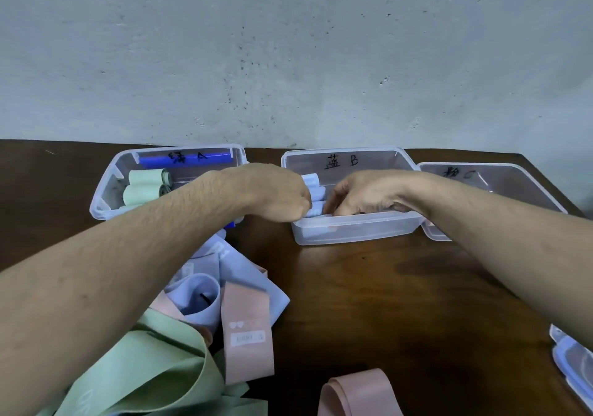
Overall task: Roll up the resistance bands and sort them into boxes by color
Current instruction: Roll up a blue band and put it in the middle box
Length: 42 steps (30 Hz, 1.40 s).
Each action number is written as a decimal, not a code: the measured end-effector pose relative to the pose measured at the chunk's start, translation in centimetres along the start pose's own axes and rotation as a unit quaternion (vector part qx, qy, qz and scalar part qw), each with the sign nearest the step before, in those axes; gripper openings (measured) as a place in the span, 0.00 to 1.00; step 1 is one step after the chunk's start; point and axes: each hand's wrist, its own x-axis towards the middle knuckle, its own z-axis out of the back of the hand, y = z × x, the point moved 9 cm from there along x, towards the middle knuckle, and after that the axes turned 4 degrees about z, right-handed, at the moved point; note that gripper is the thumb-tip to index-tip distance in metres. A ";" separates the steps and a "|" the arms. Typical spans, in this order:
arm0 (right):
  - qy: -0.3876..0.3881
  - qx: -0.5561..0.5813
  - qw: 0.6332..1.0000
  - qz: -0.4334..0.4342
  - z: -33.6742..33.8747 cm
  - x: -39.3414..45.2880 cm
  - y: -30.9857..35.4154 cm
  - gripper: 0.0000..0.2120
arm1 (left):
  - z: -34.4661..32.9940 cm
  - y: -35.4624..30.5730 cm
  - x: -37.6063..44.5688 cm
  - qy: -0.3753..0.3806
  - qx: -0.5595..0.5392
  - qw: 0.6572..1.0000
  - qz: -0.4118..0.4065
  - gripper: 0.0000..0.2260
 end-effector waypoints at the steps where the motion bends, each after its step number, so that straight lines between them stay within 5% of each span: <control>1: 0.005 0.009 1.000 0.005 -0.2 0.1 0.1 0.08 | 0.0 0.0 -0.1 0.005 0.003 1.000 -0.007 0.19; 19: -0.018 -0.067 0.997 0.022 0.1 -0.1 1.2 0.09 | -0.4 0.2 0.1 0.013 -0.023 0.999 -0.019 0.20; 29: -0.051 0.063 0.995 0.066 1.6 -0.4 0.3 0.02 | 0.7 0.5 -0.1 -0.040 -0.046 0.998 -0.026 0.19; 42: -0.096 0.029 0.989 0.107 2.5 -2.2 0.2 0.04 | 0.9 -0.7 -0.6 -0.047 -0.009 0.998 -0.044 0.19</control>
